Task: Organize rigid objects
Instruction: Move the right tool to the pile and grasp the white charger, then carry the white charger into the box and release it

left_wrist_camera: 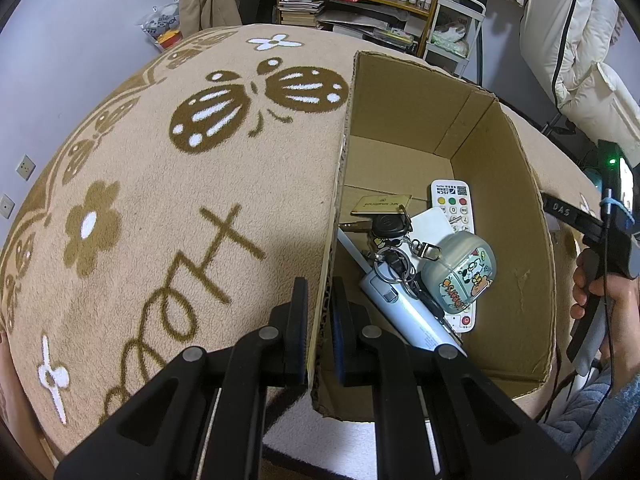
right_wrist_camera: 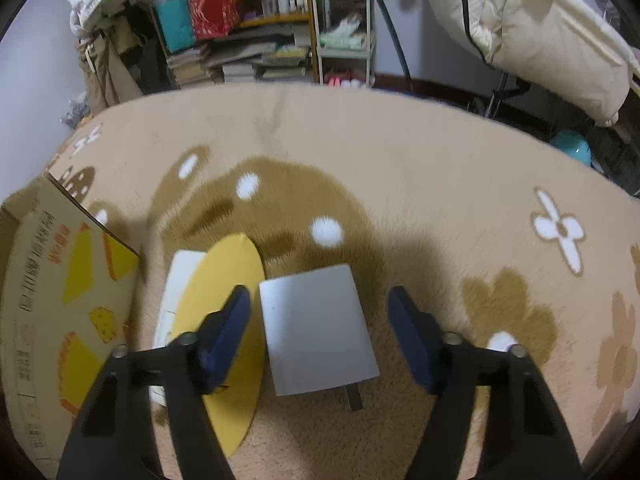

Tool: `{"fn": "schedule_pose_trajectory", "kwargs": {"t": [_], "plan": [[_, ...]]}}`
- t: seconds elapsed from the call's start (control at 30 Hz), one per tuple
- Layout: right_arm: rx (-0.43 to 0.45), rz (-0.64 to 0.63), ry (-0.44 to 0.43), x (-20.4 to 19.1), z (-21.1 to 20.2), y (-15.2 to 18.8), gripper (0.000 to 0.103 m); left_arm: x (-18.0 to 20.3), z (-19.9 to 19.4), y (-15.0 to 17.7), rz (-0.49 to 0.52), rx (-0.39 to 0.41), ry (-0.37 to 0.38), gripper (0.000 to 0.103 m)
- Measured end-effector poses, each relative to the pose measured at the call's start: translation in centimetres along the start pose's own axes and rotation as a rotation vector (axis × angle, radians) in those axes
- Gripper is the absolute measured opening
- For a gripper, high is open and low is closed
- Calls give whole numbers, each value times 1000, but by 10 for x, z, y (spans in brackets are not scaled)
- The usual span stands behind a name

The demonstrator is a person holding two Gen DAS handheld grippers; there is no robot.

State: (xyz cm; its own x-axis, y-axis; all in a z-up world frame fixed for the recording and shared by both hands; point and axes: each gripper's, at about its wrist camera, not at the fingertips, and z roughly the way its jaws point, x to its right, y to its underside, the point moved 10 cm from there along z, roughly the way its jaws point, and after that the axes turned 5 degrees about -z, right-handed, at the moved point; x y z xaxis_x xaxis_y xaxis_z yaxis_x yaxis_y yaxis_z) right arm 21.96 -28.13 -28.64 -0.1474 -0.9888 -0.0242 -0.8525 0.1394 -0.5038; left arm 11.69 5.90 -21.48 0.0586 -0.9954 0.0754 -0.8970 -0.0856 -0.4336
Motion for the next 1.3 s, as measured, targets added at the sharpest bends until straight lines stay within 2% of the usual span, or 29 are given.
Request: {"fn": "schedule_pose_trajectory", "kwargs": {"t": [0.03,0.13,0.33,0.53,0.9,1.13,1.3], "plan": [[-11,-1,-3,-1,3,2,70,0,0,0,-1,0,1,11],[-19,-11,0,-1,4,5,60,0,0,0,0,0,0,11],[-22,-1,23,-2,-2,4,58,0,0,0,-1,0,0,11],[50,-28,14,-19,-26,-11,56,0,0,0,-1,0,0,11],[261,-94,-176,-95,-108,-49,56,0,0,0,-1,-1,1,11],[316,-169,-280,-144,-143,-48,56,0,0,-1,-2,-1,2,11],[307,-236,-339,-175,-139,-33,56,0,0,-1,-2,-1,1,11]]}}
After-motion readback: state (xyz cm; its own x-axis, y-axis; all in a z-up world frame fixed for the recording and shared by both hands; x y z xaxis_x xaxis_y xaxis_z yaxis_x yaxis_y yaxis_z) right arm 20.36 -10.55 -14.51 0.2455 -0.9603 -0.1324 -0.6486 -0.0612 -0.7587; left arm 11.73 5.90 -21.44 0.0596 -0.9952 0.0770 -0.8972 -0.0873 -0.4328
